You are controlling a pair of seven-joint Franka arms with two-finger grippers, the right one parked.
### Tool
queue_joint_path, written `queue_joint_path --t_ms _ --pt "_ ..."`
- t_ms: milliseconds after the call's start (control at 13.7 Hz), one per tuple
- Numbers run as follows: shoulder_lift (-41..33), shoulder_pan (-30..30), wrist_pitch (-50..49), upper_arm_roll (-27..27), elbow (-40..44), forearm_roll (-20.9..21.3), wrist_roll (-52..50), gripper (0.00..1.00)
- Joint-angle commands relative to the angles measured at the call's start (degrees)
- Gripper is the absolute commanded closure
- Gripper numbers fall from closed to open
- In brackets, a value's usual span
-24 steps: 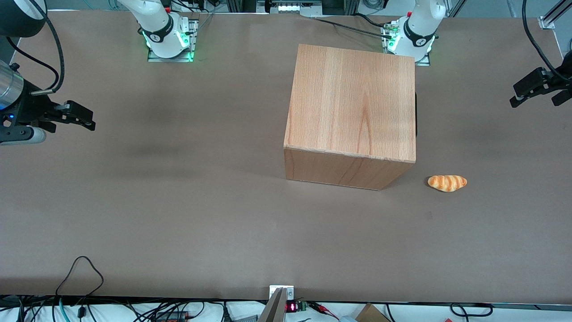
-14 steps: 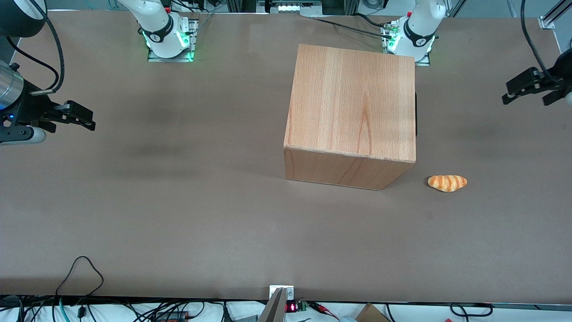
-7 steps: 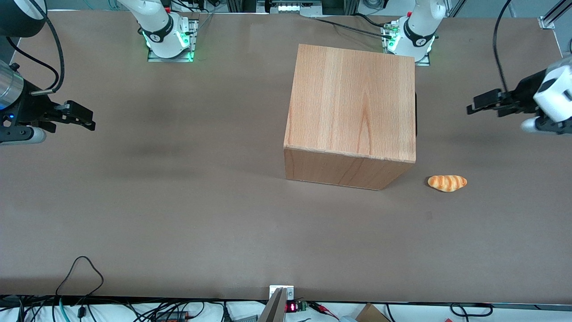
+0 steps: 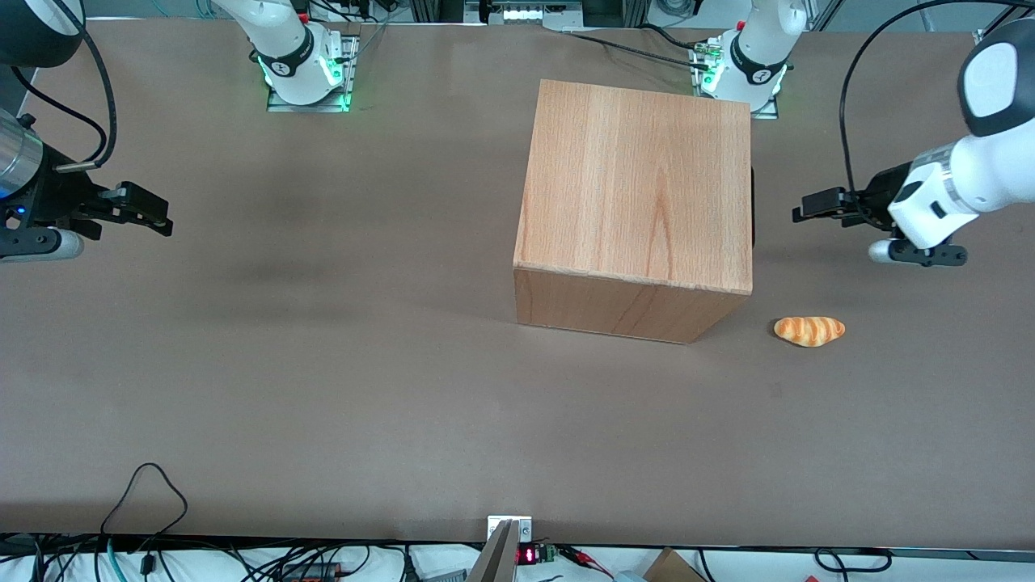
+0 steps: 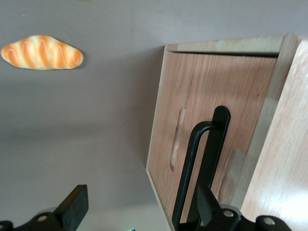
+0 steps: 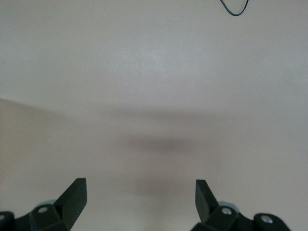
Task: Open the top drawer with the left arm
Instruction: 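Move the open left gripper to the drawer's black bar handle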
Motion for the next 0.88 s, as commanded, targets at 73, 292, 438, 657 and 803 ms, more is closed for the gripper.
queue_joint_path --t_ms 73,292,438,657,803 --pt "-1.50 0.20 3.87 -2.46 -4.59 -1.07 1.23 0.00" --pt "-1.41 0.12 4.23 -3.00 -5.48 -1.07 1.49 0.00" --pt "-1.41 0.20 4.23 -3.34 -6.36 -1.07 3.33 0.00" --pt "-1.33 0.20 5.80 -3.79 -7.93 -1.07 3.69 0.00" --pt "-1.24 0.12 6.60 -4.31 -8.73 -0.98 3.77 0.00"
